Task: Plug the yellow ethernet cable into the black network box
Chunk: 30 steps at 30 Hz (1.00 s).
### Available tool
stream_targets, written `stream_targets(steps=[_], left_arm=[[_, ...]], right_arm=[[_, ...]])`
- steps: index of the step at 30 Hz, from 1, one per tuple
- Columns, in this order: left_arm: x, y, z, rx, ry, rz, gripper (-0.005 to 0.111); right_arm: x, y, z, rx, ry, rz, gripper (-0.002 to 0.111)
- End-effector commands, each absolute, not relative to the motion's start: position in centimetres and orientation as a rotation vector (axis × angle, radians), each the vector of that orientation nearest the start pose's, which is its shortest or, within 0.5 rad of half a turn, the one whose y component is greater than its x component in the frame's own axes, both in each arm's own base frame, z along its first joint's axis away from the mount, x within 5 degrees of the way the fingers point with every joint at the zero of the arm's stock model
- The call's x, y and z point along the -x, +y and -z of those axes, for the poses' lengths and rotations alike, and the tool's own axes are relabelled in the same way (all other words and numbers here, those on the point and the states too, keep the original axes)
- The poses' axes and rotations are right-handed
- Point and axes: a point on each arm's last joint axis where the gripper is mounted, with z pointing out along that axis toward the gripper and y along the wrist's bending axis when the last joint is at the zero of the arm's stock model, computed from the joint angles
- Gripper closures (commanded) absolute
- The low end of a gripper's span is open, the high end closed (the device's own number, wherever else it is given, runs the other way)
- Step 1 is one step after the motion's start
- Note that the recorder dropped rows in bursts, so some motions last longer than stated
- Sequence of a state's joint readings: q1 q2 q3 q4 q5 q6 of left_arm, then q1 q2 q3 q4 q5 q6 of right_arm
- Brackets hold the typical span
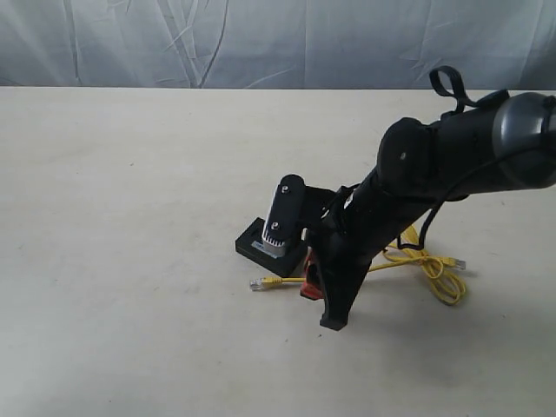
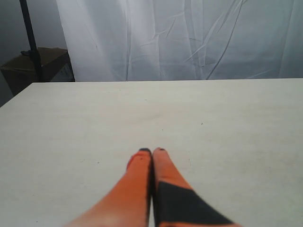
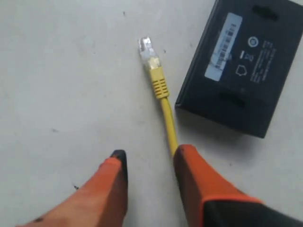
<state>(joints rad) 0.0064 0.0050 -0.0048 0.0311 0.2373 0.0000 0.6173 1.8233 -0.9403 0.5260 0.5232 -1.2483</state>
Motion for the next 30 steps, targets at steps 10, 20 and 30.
stream_targets(steps=[10,20,30], left_arm=[[-5.5,0.0,-19.1,-0.024,1.723,-0.026,0.107],[-5.5,0.0,-19.1,-0.024,1.723,-0.026,0.107],[-5.5,0.0,-19.1,-0.024,1.723,-0.026,0.107]], right_arm=[[-25.6,20.9,-11.7,1.869,2.129,-0.306,0.081],[-25.6,21.0,-13.5,1.677,2.227,-0.347,0.108],[-26.8,21.1,-17.7,1.496,2.331,-0.300,0.108]])
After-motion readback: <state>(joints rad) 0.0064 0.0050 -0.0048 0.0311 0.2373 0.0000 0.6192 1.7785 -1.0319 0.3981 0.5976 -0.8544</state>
